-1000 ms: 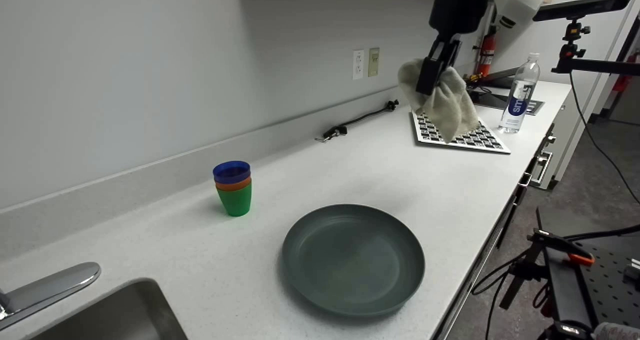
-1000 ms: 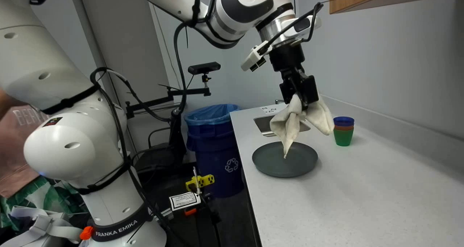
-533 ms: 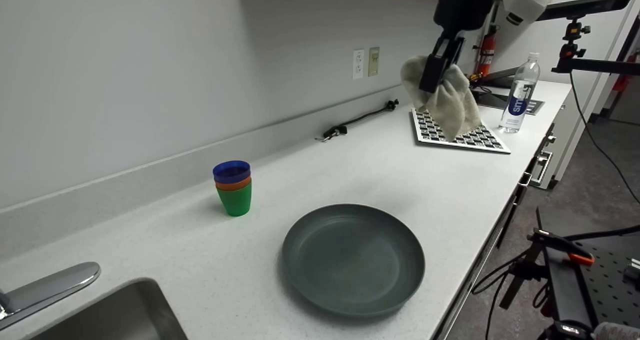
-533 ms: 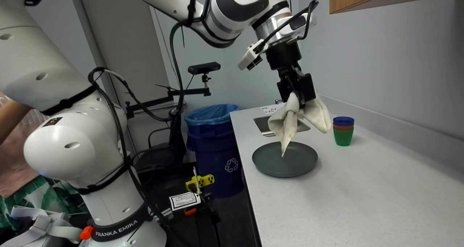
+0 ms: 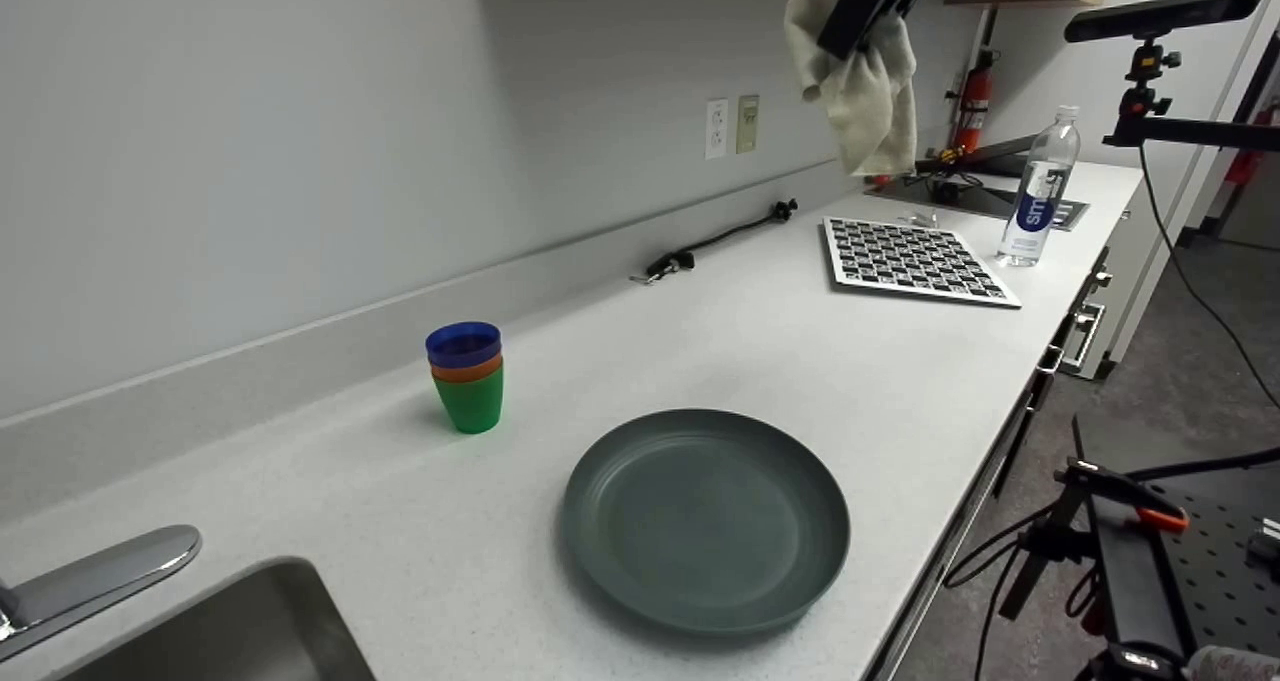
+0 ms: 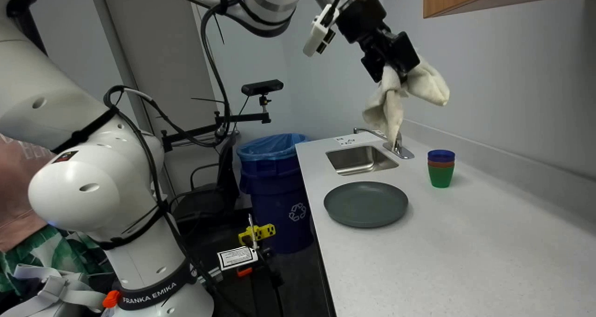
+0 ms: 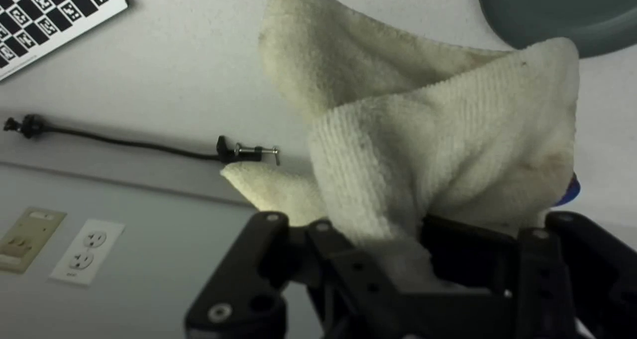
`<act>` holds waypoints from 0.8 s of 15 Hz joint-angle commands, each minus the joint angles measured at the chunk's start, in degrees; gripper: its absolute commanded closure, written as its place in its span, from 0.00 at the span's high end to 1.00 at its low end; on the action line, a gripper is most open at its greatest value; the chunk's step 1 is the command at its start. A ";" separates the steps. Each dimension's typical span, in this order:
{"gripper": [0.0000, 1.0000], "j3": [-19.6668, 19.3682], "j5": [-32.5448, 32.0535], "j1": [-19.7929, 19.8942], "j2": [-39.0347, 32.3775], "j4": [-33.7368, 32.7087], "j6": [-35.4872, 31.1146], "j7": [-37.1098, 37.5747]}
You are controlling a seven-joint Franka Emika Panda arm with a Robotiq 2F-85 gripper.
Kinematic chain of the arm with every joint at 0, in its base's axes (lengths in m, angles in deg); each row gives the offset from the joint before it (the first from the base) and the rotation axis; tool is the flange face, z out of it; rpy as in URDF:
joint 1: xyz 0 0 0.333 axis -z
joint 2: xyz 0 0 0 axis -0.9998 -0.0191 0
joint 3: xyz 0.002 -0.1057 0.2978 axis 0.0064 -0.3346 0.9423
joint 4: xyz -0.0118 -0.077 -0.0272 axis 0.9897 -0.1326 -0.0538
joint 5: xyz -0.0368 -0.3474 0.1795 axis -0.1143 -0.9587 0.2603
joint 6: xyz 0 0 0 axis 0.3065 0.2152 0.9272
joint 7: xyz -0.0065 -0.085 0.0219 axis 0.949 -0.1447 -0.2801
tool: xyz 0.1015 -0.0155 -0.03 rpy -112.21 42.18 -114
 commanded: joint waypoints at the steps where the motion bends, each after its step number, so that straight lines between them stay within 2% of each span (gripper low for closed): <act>1: 0.00 1.25 -0.23 2.28 5.76 1.47 -2.77 -0.17; 3: 0.00 1.36 -0.07 2.95 7.02 2.10 -7.11 0.36; 7: 0.00 2.20 0.02 5.56 7.20 3.81 -22.19 1.58; 11: 0.00 6.07 1.32 12.23 6.08 5.67 -38.05 4.73; 12: 0.00 6.22 -0.70 13.11 5.74 6.02 -41.75 7.82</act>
